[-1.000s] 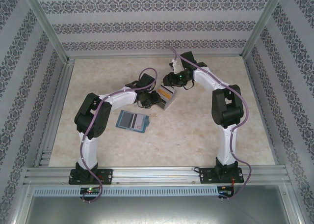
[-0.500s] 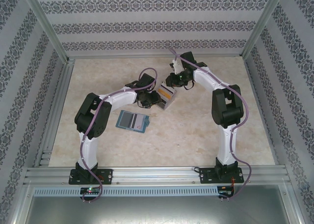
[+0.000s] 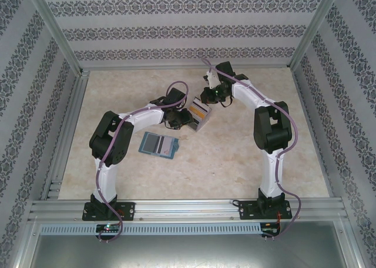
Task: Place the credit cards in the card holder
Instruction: Pick up the credit card from the storage box.
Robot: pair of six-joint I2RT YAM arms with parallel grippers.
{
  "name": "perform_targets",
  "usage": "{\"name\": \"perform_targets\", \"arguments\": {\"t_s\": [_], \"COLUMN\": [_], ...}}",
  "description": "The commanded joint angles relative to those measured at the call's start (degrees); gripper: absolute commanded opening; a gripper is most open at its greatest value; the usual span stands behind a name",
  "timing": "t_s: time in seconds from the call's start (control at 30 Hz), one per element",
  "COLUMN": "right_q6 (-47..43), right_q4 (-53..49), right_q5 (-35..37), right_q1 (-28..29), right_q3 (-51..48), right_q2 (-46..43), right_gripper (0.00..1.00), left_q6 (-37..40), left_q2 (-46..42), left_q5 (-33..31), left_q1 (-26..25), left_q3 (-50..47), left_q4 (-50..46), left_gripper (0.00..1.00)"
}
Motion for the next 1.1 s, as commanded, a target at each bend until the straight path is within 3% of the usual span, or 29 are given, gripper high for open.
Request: {"name": "perform_targets", "arguments": {"t_s": [0.0,0.77,1.07], "right_q6": [-0.3,-0.6,1.6], "right_q4": [-3.3,-1.2,2.0], "right_q5": [-0.3,4.0,2.9], "right_q1": [0.5,-0.6,-0.6], "right_q3": [1.0,-0.5,-3.9], "right_q2": [-2.9,-9.6,-15.5], "right_gripper": [0.08,0.05,0.04], "left_q6": [-0.4,0.7,1.2], "left_q2": [0.9,-1.8,-7.7], "left_q5": [-0.4,-1.3,-1.0], "left_q1": [0.4,1.0,2.1], "left_q3": [0.4,-0.8,-4.2], "left_q4": [1.1,0.1,1.8], "left_gripper": [0.30,0.29,0.30]}}
